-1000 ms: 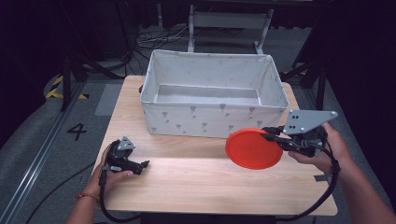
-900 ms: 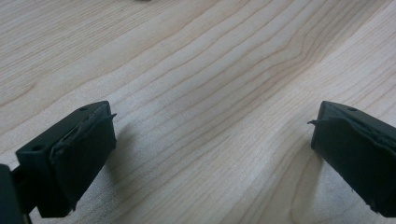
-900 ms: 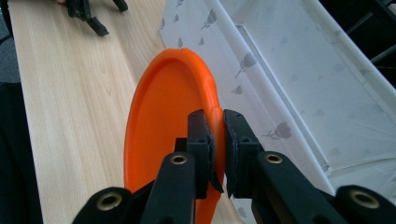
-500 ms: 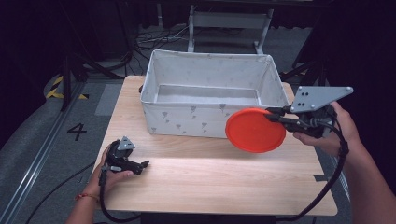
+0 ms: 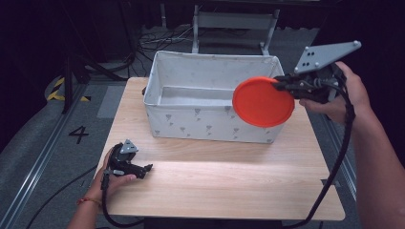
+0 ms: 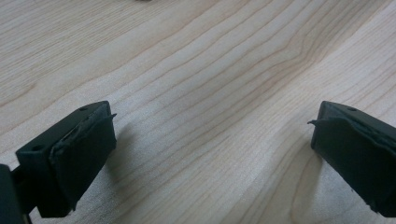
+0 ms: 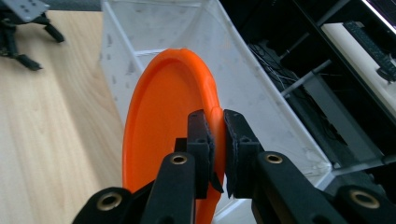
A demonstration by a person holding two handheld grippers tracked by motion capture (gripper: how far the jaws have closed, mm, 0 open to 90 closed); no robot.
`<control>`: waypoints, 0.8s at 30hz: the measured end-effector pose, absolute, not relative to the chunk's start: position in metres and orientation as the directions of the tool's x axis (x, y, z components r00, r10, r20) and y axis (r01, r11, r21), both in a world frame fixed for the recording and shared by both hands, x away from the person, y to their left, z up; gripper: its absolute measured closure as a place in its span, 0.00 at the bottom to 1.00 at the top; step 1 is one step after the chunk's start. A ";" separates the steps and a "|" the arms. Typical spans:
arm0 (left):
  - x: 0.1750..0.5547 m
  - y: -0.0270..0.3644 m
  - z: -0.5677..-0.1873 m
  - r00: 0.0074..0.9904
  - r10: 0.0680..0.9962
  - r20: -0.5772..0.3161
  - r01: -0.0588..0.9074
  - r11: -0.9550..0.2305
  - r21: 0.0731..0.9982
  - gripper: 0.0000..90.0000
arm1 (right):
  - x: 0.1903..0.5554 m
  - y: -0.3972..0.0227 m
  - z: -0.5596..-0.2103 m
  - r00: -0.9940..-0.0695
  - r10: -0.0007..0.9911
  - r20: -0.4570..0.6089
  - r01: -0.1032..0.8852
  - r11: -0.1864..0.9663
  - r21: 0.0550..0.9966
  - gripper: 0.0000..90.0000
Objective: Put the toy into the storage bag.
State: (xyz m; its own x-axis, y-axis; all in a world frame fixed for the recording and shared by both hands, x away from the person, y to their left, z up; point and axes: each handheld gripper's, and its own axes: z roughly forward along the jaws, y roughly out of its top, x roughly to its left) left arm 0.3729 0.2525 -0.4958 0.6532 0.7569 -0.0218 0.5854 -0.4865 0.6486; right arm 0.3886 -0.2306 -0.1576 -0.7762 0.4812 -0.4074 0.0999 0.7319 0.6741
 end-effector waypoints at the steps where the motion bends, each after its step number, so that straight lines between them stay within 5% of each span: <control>1: 0.373 0.253 -0.496 0.653 0.757 -0.022 0.585 -0.486 0.649 0.00 | 0.393 -0.230 -0.156 -0.774 0.484 -0.409 0.104 0.733 0.672 0.91; 14: 0.373 0.253 -0.496 0.653 0.757 -0.021 0.585 -0.486 0.650 0.00 | 0.468 -0.223 -0.166 -0.737 0.537 -0.410 0.190 0.747 0.638 0.91; 24: 0.373 0.253 -0.496 0.653 0.757 -0.022 0.585 -0.485 0.649 0.00 | 0.507 -0.227 -0.227 -0.772 0.529 -0.352 0.256 0.766 0.590 0.91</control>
